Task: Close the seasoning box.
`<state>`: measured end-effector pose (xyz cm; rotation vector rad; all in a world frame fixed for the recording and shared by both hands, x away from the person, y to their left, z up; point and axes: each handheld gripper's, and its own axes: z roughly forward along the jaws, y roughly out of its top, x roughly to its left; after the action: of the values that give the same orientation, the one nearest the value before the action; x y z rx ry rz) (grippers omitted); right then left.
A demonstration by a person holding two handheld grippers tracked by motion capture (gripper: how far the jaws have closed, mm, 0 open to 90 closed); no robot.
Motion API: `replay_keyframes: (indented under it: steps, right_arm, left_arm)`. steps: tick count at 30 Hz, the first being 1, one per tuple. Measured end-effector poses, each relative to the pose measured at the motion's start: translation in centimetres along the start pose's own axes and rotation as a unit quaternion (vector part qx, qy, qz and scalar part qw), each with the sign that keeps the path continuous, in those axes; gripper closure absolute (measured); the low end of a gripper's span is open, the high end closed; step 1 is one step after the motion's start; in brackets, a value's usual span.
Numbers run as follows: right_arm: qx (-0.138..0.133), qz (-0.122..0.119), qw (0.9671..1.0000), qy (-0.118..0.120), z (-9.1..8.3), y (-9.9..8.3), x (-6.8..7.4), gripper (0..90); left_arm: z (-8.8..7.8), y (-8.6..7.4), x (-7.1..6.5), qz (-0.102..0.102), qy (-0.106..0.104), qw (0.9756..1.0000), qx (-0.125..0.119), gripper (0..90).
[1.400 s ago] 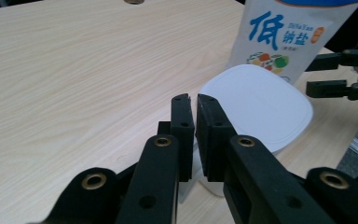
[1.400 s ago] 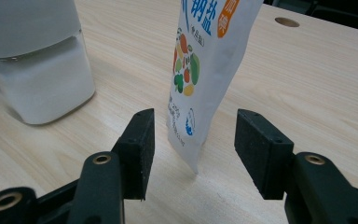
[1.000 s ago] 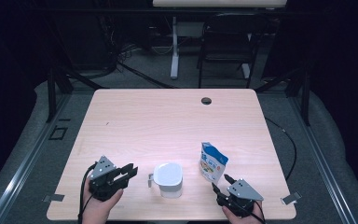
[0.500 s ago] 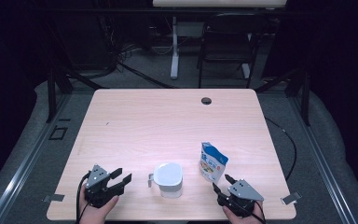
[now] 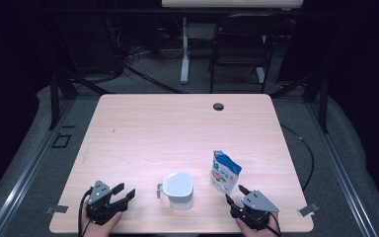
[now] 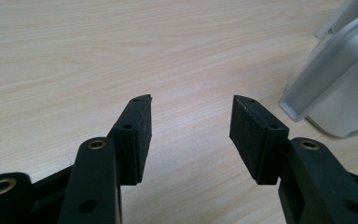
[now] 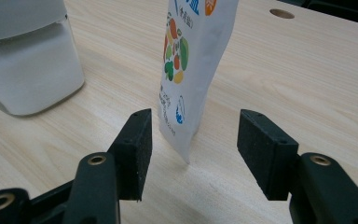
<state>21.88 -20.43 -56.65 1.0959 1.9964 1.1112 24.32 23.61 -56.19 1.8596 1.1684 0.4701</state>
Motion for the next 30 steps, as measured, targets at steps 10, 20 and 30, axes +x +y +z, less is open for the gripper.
replay_keyframes:
  steps: [10, 20, 30]
  right_arm:
    - [0.006, -0.001, 1.0000, 0.001, 0.13, -0.16, 0.09, 45.3]
    - [0.007, -0.001, 1.0000, 0.000, 0.20, -0.24, 0.21, 45.2]
    - [0.008, 0.001, 1.0000, -0.001, 0.16, -0.35, 0.02, 45.2]
  left_arm:
    - [0.04, -0.33, 0.48, -0.007, 0.007, 0.9999, 0.000, 47.8]
    - [-0.28, -0.34, 0.26, -0.010, -0.003, 0.9999, -0.003, 47.3]
    - [-0.27, -0.47, 0.40, -0.014, -0.001, 0.9999, -0.002, 46.1]
